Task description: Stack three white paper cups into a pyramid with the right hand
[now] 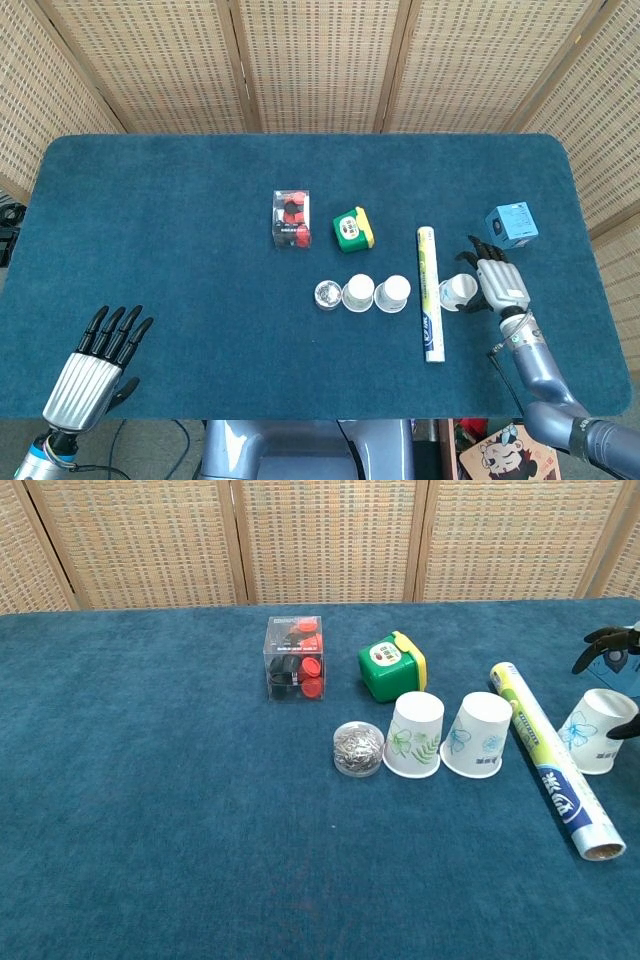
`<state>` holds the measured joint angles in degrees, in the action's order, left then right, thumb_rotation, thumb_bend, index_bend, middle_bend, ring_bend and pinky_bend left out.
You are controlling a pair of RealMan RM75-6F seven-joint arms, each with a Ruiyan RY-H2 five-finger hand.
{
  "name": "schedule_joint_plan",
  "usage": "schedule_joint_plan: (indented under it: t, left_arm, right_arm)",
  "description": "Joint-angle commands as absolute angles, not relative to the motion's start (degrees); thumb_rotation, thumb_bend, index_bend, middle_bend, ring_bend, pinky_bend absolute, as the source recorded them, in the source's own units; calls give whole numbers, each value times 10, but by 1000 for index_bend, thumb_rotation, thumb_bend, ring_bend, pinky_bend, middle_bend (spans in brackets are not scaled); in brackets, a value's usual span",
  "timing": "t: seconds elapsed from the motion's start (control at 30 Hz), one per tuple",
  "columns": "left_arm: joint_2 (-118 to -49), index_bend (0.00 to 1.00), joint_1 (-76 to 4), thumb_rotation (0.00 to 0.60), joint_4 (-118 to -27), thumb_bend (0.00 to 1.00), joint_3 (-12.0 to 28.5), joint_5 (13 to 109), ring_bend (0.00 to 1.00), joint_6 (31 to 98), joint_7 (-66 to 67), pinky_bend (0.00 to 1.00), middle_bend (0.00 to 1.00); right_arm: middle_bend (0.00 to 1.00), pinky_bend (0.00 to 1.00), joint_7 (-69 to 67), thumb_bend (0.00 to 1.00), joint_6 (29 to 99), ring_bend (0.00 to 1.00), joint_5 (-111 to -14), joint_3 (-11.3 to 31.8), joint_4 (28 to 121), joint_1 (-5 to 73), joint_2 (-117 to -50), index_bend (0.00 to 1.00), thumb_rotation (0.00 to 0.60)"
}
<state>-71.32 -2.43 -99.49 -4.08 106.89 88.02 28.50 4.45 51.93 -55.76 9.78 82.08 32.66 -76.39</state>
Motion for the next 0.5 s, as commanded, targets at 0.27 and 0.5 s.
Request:
schedule_joint_plan:
  t: [0.27, 0.5]
  left_arm:
    - [-714, 0, -24, 600, -994, 207, -41, 1070, 0, 880, 286, 0, 0]
    - [-715, 0, -24, 600, -994, 206, -41, 1070, 0, 879, 286, 0, 0]
  right_arm:
    - [0, 0, 36, 131, 511, 0, -556, 104, 780, 330, -790, 349, 600]
    - [0, 0, 37, 131, 521, 0, -564, 105, 777, 325, -797, 451, 600]
